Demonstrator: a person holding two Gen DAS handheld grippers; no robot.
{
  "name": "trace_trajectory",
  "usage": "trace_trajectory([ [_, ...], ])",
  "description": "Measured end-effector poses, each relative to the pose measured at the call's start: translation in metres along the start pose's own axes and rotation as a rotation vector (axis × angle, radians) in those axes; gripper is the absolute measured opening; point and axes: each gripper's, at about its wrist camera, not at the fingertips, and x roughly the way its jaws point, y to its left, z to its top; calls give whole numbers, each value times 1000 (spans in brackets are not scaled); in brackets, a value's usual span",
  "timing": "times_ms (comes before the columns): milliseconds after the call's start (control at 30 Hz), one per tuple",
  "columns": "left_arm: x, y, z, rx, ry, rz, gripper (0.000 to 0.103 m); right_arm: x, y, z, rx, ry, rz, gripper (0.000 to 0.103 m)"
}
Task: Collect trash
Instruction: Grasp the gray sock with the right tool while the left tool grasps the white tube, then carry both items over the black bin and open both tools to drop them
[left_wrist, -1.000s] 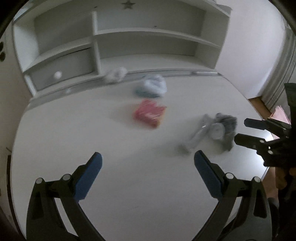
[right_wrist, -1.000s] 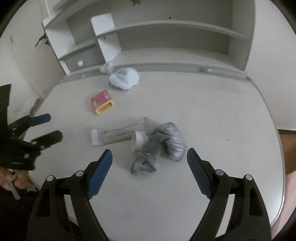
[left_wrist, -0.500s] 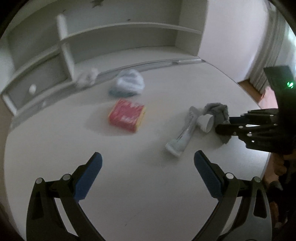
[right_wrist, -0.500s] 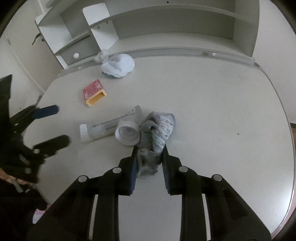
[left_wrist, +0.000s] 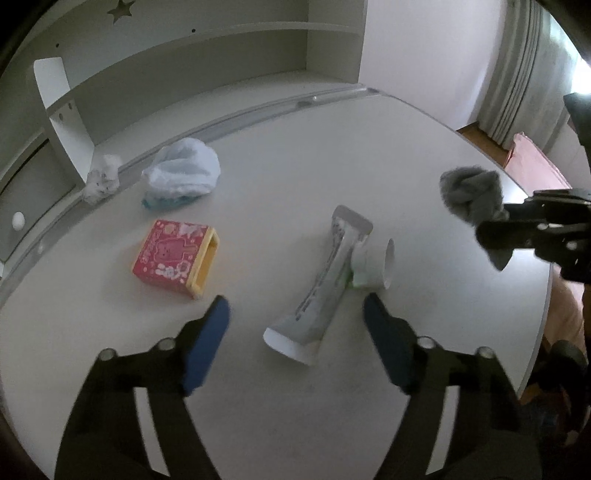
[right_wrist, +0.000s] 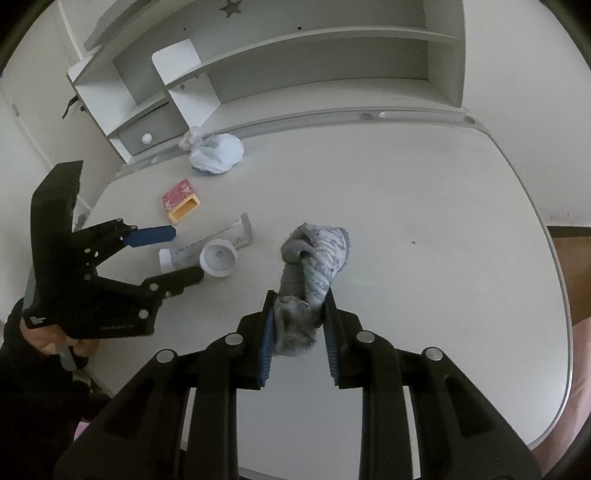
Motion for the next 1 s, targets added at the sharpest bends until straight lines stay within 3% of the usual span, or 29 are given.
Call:
trace_trajectory([
  [33,-1,-1,-1,8,1,-12,42,-1,-2,-1,9,-1,6,23],
  [67,-3,-5,1,9,3,-30,32,-1,-5,-2,21,-2,15,23],
  [167,-4,-6,7,-6,2,-46,16,-5,-10,-4,38,-12,17,23],
  [400,-30,-5,19,-70,-56,15,15,-31,-24,-16,72,-67,8,23],
  [533,-46,-26,34,-42,-93,3,15,-52,-45,-29,116,-104,-18,23],
  [633,-45,-69,55,28,-121,-39,15,-70,-71,-48,178,-128,-54,23],
  [767,-39,-147,81,152,-147,-148,15,-102,-116,-86,294,-164,-134,23],
  [1000,-17,-315,90,380,-149,-396,15,-169,-209,-201,573,-202,-348,23],
])
